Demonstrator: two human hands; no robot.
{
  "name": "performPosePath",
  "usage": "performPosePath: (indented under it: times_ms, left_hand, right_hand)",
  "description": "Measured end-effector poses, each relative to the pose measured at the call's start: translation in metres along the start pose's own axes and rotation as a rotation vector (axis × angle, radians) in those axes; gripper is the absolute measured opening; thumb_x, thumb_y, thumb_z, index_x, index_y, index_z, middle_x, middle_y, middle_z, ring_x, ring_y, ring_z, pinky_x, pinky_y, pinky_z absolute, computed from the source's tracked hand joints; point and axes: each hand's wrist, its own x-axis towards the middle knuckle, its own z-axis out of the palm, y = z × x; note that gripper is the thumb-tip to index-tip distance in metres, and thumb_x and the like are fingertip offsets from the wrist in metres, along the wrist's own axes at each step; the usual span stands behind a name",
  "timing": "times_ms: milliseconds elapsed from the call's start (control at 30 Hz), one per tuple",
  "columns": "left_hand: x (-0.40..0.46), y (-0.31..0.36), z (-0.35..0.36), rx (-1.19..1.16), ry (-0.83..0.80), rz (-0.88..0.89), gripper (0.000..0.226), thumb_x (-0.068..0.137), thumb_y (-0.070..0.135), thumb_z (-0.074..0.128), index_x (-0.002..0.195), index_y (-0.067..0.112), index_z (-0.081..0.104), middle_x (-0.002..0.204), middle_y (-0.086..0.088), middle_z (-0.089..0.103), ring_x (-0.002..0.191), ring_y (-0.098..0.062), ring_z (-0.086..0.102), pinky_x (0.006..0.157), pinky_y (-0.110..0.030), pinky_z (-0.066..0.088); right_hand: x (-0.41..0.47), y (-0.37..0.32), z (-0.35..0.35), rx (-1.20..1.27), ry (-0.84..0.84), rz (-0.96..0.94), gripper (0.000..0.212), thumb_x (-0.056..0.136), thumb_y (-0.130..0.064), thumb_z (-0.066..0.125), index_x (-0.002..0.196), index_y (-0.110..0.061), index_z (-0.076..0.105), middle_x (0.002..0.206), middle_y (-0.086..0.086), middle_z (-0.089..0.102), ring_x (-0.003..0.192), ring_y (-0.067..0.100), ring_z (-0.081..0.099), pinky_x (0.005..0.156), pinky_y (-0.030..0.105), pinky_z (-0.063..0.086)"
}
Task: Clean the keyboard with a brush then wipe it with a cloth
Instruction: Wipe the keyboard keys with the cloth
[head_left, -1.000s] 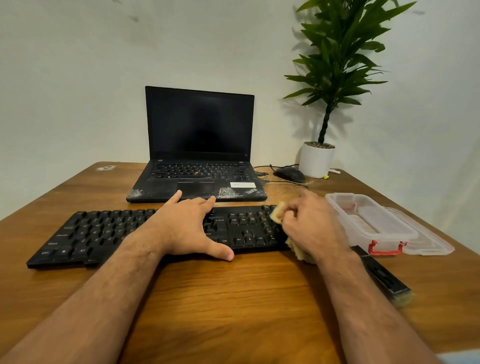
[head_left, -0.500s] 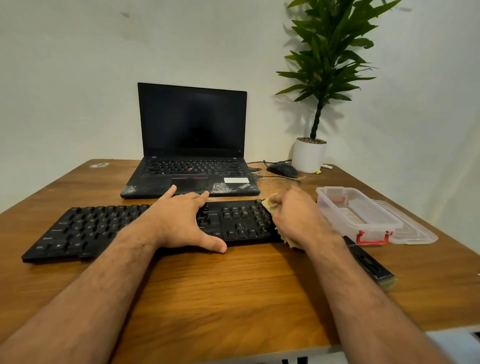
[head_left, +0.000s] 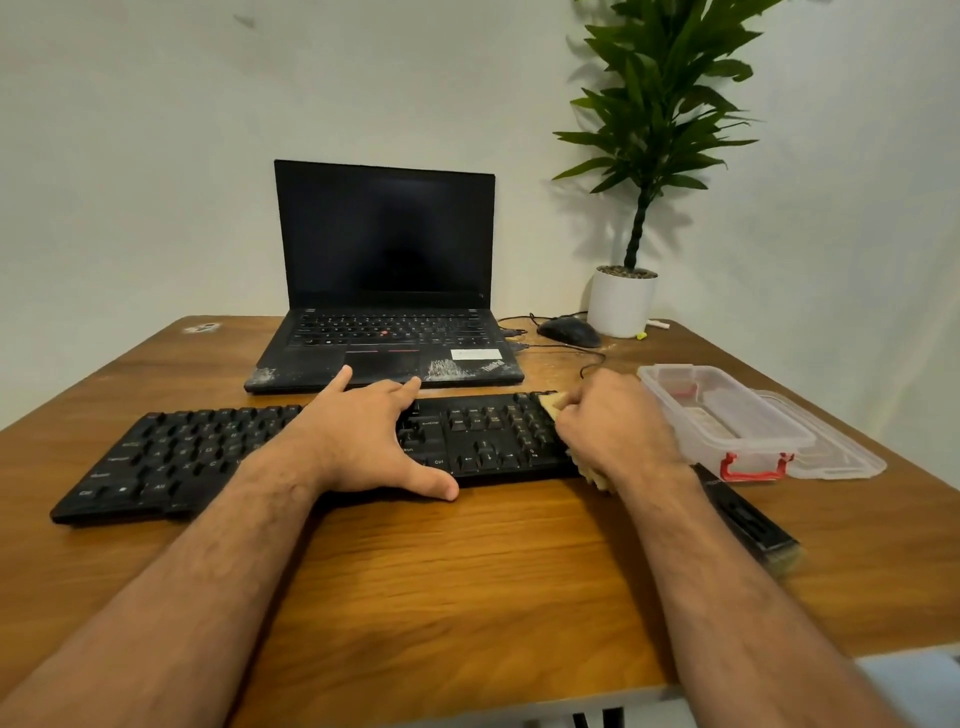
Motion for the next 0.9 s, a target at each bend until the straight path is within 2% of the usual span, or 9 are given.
performPosePath:
  times_ms: [100, 167, 267, 367, 467, 533, 633, 800, 900]
  left_hand:
    - [0.001, 0.000, 0.000, 0.002, -0.010, -0.005, 0.156, 0.029, 0.109, 0.034, 0.159, 0.028, 0.007, 0.164, 0.006, 0.024, 0.149, -0.013, 0.024, 0.123, -0.046, -0.011]
    - [0.002, 0.000, 0.000, 0.008, -0.008, 0.001, 0.156, 0.030, 0.108, 0.034, 0.159, 0.027, 0.007, 0.164, 0.006, 0.023, 0.149, -0.012, 0.024, 0.123, -0.046, -0.011]
    - [0.001, 0.001, 0.001, 0.021, -0.008, 0.006, 0.155, 0.030, 0.108, 0.034, 0.159, 0.026, 0.008, 0.164, 0.006, 0.023, 0.149, -0.012, 0.024, 0.123, -0.047, -0.009]
    - [-0.002, 0.001, -0.001, 0.010, -0.004, 0.005, 0.151, 0.033, 0.106, 0.037, 0.159, 0.027, 0.009, 0.164, 0.007, 0.023, 0.149, -0.011, 0.023, 0.123, -0.046, -0.009]
    - [-0.003, 0.002, -0.001, 0.005, 0.001, 0.000, 0.146, 0.039, 0.104, 0.042, 0.159, 0.027, 0.009, 0.164, 0.007, 0.023, 0.149, -0.011, 0.023, 0.123, -0.046, -0.011]
    - [-0.003, 0.003, -0.001, 0.012, 0.003, 0.000, 0.146, 0.039, 0.104, 0.042, 0.159, 0.027, 0.009, 0.164, 0.007, 0.023, 0.149, -0.011, 0.023, 0.123, -0.046, -0.011]
    - [-0.002, 0.002, -0.001, 0.012, 0.003, 0.003, 0.151, 0.034, 0.106, 0.037, 0.159, 0.026, 0.010, 0.163, 0.006, 0.025, 0.148, -0.011, 0.025, 0.123, -0.045, -0.011]
    - [-0.004, 0.001, 0.000, 0.006, 0.016, 0.011, 0.153, 0.032, 0.108, 0.035, 0.159, 0.026, 0.010, 0.163, 0.006, 0.026, 0.148, -0.012, 0.026, 0.123, -0.046, -0.010]
    - [-0.004, 0.002, 0.000, 0.017, 0.019, 0.014, 0.149, 0.037, 0.105, 0.038, 0.159, 0.025, 0.010, 0.163, 0.005, 0.026, 0.148, -0.012, 0.025, 0.123, -0.045, -0.011]
  right_hand:
    - [-0.006, 0.008, -0.001, -0.026, 0.159, 0.022, 0.018, 0.082, -0.023, 0.056, 0.081, -0.018, 0.073, 0.069, -0.002, 0.066, 0.071, 0.016, 0.063, 0.071, 0.035, 0.059]
    - [-0.011, 0.007, 0.000, 0.088, 0.151, -0.034, 0.019, 0.085, -0.019, 0.057, 0.086, -0.023, 0.076, 0.087, -0.003, 0.072, 0.083, 0.012, 0.064, 0.074, 0.031, 0.057]
    - [-0.018, 0.003, 0.007, 0.242, -0.060, -0.241, 0.029, 0.088, -0.009, 0.060, 0.093, -0.031, 0.079, 0.117, -0.010, 0.063, 0.111, 0.009, 0.057, 0.097, 0.036, 0.054]
    - [-0.018, 0.005, 0.005, 0.160, -0.025, -0.210, 0.025, 0.086, -0.009, 0.063, 0.089, -0.028, 0.079, 0.109, -0.016, 0.052, 0.109, 0.006, 0.049, 0.091, 0.026, 0.046]
    - [-0.020, 0.013, 0.003, 0.104, 0.089, -0.185, 0.016, 0.085, -0.014, 0.066, 0.077, -0.026, 0.070, 0.114, -0.005, 0.059, 0.112, 0.015, 0.055, 0.087, 0.028, 0.048]
    - [-0.026, 0.009, 0.004, 0.191, -0.011, -0.345, 0.022, 0.081, -0.007, 0.062, 0.073, -0.027, 0.066, 0.109, -0.008, 0.056, 0.110, 0.012, 0.054, 0.088, 0.027, 0.050]
    - [-0.032, 0.002, 0.007, 0.064, -0.132, -0.474, 0.022, 0.079, -0.006, 0.058, 0.072, -0.026, 0.064, 0.096, -0.011, 0.049, 0.095, 0.009, 0.052, 0.076, 0.023, 0.044]
    - [-0.021, 0.011, 0.002, -0.061, 0.079, -0.223, 0.012, 0.088, -0.020, 0.062, 0.079, -0.028, 0.065, 0.097, -0.007, 0.049, 0.098, 0.013, 0.051, 0.089, 0.033, 0.052]
    - [-0.028, 0.001, 0.010, 0.064, 0.038, -0.391, 0.013, 0.086, -0.015, 0.060, 0.078, -0.024, 0.065, 0.094, -0.014, 0.044, 0.099, 0.008, 0.049, 0.087, 0.024, 0.048]
